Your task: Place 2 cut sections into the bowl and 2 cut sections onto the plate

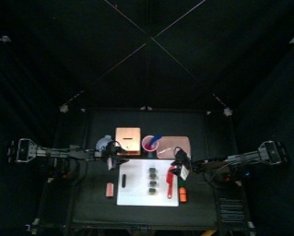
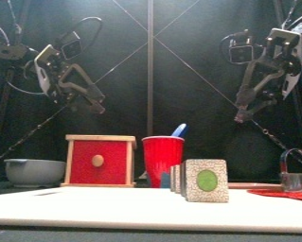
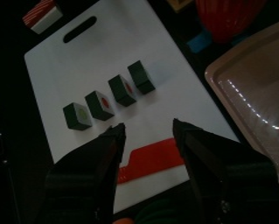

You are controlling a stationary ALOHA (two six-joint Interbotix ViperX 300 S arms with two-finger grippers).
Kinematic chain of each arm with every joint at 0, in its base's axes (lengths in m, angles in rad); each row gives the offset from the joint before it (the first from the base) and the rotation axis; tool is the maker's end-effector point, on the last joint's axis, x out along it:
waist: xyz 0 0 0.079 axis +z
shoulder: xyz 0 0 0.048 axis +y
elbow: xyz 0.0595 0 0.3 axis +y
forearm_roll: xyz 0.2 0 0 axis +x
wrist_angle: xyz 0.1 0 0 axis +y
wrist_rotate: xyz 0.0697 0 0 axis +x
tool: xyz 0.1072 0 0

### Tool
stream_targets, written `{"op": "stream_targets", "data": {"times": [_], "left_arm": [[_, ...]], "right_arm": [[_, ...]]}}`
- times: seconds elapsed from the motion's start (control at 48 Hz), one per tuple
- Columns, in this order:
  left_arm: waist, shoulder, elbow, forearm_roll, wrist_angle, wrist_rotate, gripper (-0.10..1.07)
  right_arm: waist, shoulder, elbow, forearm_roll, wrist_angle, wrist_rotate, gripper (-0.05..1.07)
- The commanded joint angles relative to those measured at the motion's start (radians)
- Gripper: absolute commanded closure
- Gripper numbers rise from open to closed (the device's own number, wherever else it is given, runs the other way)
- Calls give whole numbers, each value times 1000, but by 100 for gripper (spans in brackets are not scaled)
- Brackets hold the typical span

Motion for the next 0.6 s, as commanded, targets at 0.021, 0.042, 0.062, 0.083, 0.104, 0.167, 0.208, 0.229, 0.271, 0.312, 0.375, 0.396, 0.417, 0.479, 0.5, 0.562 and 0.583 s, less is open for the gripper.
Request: {"op": "stream_targets", "data": {"times": [0.021, 0.042, 0.062, 0.083, 0.104, 0.167, 0.208, 0.229, 0.271, 0.312, 0.375, 0.396, 0.417, 0.479, 0.5, 0.562, 0.583], "left_arm": [[2, -3, -12, 0, -5, 2, 11], [2, -3, -12, 0, -3, 2, 11], [2, -5, -14, 0, -3, 2, 11], [2, -5, -14, 2, -3, 2, 11], [2, -5, -15, 5, -3, 3, 11], [2, -5, -20, 12, -3, 3, 11], [2, -5, -21, 20, -3, 3, 11], [2, -5, -21, 26, -3, 3, 11], [2, -5, -21, 35, -3, 3, 11], [3, -3, -20, 44, -3, 3, 11], [6, -3, -17, 58, -3, 3, 11], [6, -3, -17, 61, -3, 3, 11], [6, -5, -17, 61, -3, 3, 11], [5, -5, -14, 64, -3, 3, 11], [6, -5, -15, 66, -2, 3, 11], [2, -5, -14, 66, 2, 3, 11], [0, -5, -14, 69, 3, 3, 11]], "right_arm": [[2, 8, -41, 3, -5, -3, 21], [2, 11, -46, 3, -6, -5, 21], [3, 14, -52, 3, -6, -5, 21], [3, 18, -63, 3, -6, -5, 21], [3, 23, -71, 2, -5, -6, 21], [-2, 40, -94, -8, 5, -9, 21], [-5, 60, -110, -11, 20, -12, 21], [-5, 71, -120, -15, 32, -15, 21], [-6, 100, -141, -23, 64, -25, 21], [-8, 130, -167, -25, 106, -38, 21], [-8, 193, -224, -18, 161, -71, 21], [-6, 215, -242, -15, 175, -83, 21], [-6, 233, -261, -9, 184, -101, 21], [-5, 282, -316, 29, 210, -166, 21], [-6, 296, -331, 48, 219, -192, 21], [-14, 333, -374, 120, 244, -287, 21], [-20, 344, -388, 150, 253, -325, 21]]}}
